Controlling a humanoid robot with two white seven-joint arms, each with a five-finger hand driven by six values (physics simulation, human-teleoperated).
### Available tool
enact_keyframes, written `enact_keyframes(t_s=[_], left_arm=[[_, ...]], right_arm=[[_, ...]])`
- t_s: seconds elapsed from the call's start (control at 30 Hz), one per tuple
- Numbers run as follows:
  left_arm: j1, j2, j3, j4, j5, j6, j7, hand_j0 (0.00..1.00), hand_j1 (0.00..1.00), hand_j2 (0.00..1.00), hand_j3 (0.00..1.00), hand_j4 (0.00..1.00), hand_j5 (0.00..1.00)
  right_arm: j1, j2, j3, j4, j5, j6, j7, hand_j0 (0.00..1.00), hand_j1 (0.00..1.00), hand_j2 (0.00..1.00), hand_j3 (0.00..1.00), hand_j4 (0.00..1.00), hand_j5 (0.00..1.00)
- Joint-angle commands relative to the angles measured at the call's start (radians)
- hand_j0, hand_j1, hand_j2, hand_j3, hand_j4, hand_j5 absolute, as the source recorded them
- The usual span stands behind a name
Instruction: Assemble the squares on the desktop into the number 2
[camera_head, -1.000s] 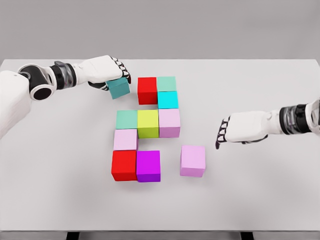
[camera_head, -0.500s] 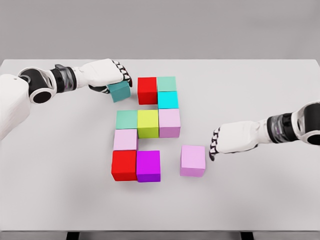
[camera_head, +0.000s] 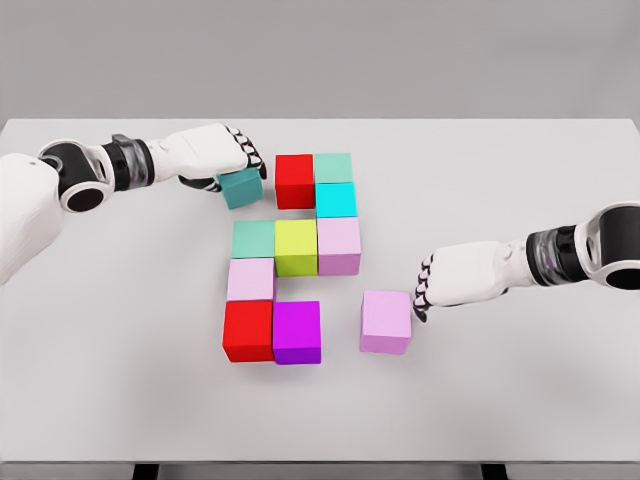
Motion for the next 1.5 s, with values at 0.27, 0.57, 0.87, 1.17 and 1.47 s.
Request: enact_keyframes(t_s=[0.27,0.57,0.87,1.17,1.47], left_arm=[[0.000,0.002,0.000,0.001,0.007,0.001,0.002,0.94,0.94,0.94,0.94,0.94,0.94],[0.000,0.010,-0.006,0.004,0.008,0.001,0.005,1.00,1.00,1.00,1.00,1.00,1.00],[-0.003,0.068,0.012,0.021,0.031,0.001,0.010,1.00,1.00,1.00,1.00,1.00,1.00],[-0.008,0.071,0.027,0.104,0.033,0.001,0.008,0.88,0.88,0.88,0.88,0.88,0.88],[0.005,0.071,0.027,0.130,0.031,0.001,0.007,0.88,0.88,0.88,0.88,0.88,0.88]], right_arm=[[0.000,0.004,-0.004,0.002,-0.009,0.002,0.000,0.57,0.57,0.57,0.57,0.57,0.57],[0.000,0.027,-0.002,-0.006,-0.012,0.002,0.000,0.57,0.57,0.57,0.57,0.57,0.57],[0.002,0.025,0.001,-0.059,-0.015,0.002,0.000,0.57,0.57,0.57,0.57,0.57,0.57],[0.002,0.034,0.001,-0.072,-0.015,0.002,0.000,0.57,0.57,0.57,0.57,0.57,0.57],[0.002,0.051,0.001,-0.066,-0.005,0.002,0.000,0.57,0.57,0.57,0.57,0.57,0.57]])
